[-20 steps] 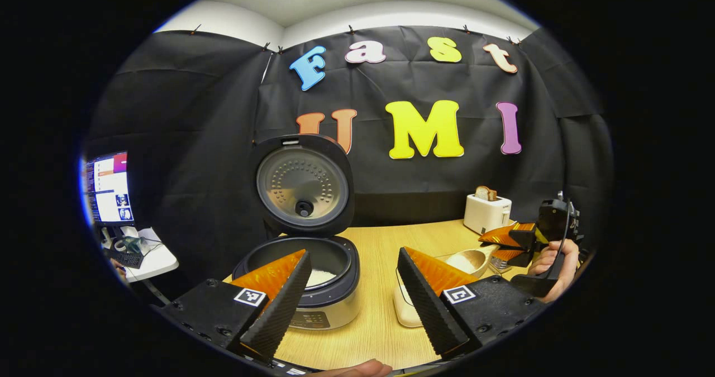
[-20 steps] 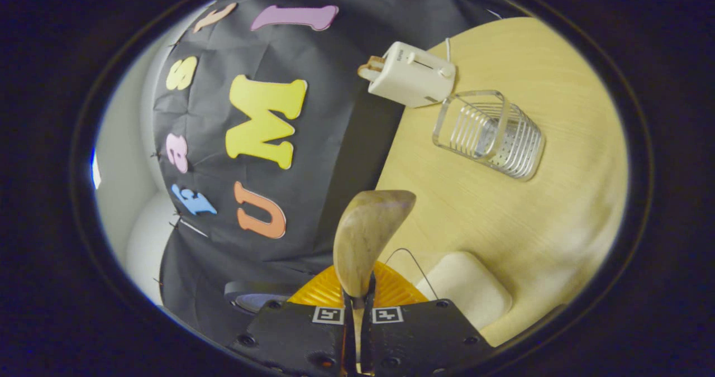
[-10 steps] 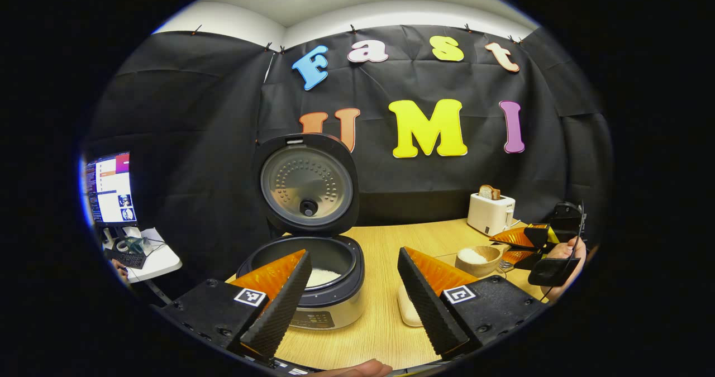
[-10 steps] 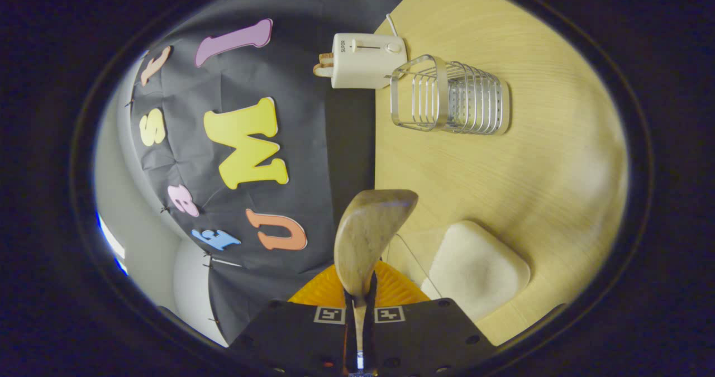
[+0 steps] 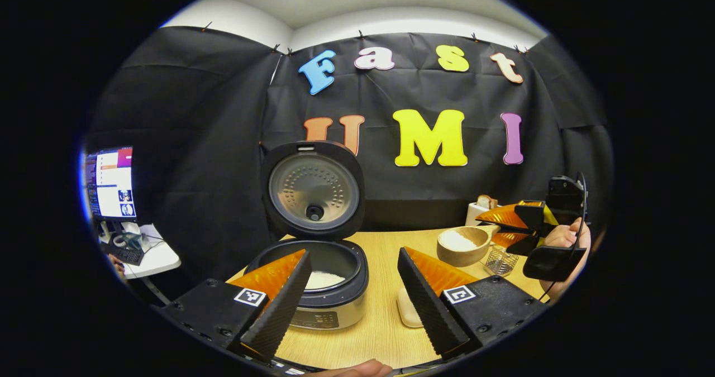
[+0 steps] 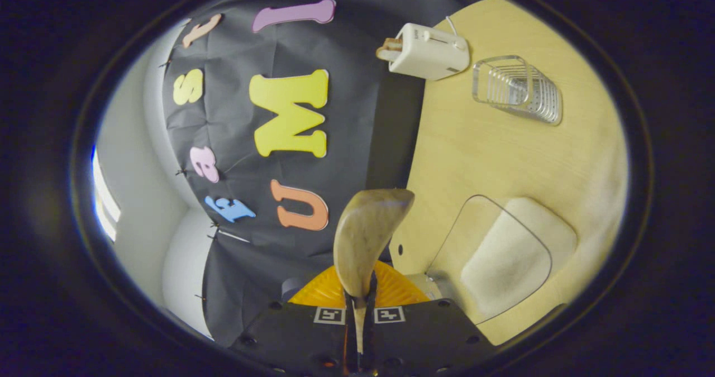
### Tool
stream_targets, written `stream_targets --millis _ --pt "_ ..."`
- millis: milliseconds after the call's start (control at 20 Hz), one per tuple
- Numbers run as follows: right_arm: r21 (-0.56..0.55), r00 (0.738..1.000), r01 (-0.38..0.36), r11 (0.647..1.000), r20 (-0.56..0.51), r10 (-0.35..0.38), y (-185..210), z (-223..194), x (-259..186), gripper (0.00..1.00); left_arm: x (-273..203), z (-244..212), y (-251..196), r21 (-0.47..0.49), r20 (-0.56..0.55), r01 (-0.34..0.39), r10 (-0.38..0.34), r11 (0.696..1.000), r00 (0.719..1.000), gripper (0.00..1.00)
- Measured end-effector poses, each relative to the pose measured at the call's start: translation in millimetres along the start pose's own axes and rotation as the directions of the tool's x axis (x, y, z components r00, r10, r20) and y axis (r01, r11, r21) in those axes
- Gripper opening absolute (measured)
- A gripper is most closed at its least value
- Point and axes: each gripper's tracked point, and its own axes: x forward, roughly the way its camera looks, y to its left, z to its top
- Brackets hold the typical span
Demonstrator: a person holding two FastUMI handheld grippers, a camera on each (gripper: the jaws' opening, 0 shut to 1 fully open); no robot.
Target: Close the left gripper, press the button to open the rice cooker; take a wooden spoon from the chopstick holder with the right hand, scoop a spoonful of rice and pour it into the rice cooker, then put the wooden spoon back into the chopstick holder.
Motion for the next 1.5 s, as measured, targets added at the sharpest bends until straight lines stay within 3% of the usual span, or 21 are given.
stream_targets --millis 350,400,600,850,900,950,1000,1050,1150,1500 --pt "-0.140 0.996 -0.005 0.990 -0.089 -0.008 30 -81 47 0.04 -19 5 51 -0.013 0.019 -0.048 0.048 0.999 0.999 0.99" --pt "-0.161 0.995 -0.005 0.987 -0.102 -0.012 31 -93 55 0.04 -20 5 56 -0.014 0.023 -0.049 0.049 0.999 0.999 0.94" --pt "-0.280 0.993 0.031 0.959 -0.102 -0.062 34 -130 84 0.04 -20 0 77 -0.050 0.014 -0.059 0.060 0.997 0.998 0.99" --pt "-0.445 0.996 0.056 0.894 -0.034 -0.080 56 -144 110 0.04 -18 -8 98 -0.093 -0.015 -0.093 0.092 0.991 0.996 0.99" --pt "-0.475 0.996 0.067 0.878 -0.018 -0.085 59 -143 115 0.04 -17 -9 99 -0.099 -0.016 -0.093 0.092 0.991 0.996 0.94" --pt "-0.509 0.996 0.072 0.858 -0.004 -0.086 62 -144 120 0.06 -16 -9 101 -0.103 -0.016 -0.096 0.095 0.990 0.995 0.99" --pt "-0.538 0.996 0.078 0.839 0.009 -0.087 64 -143 125 0.06 -16 -10 104 -0.105 -0.018 -0.101 0.100 0.989 0.995 0.94" --pt "-0.570 0.995 0.087 0.817 0.015 -0.096 64 -145 130 0.04 -16 -11 106 -0.106 -0.023 -0.107 0.105 0.989 0.994 0.99" --pt "-0.622 0.992 0.106 0.776 0.016 -0.122 62 -150 136 0.04 -15 -15 107 -0.105 -0.031 -0.112 0.109 0.988 0.994 0.99" --pt "-0.711 0.979 0.165 0.683 0.034 -0.201 53 -161 151 0.04 -14 -18 108 -0.098 -0.043 -0.123 0.119 0.988 0.992 0.99"
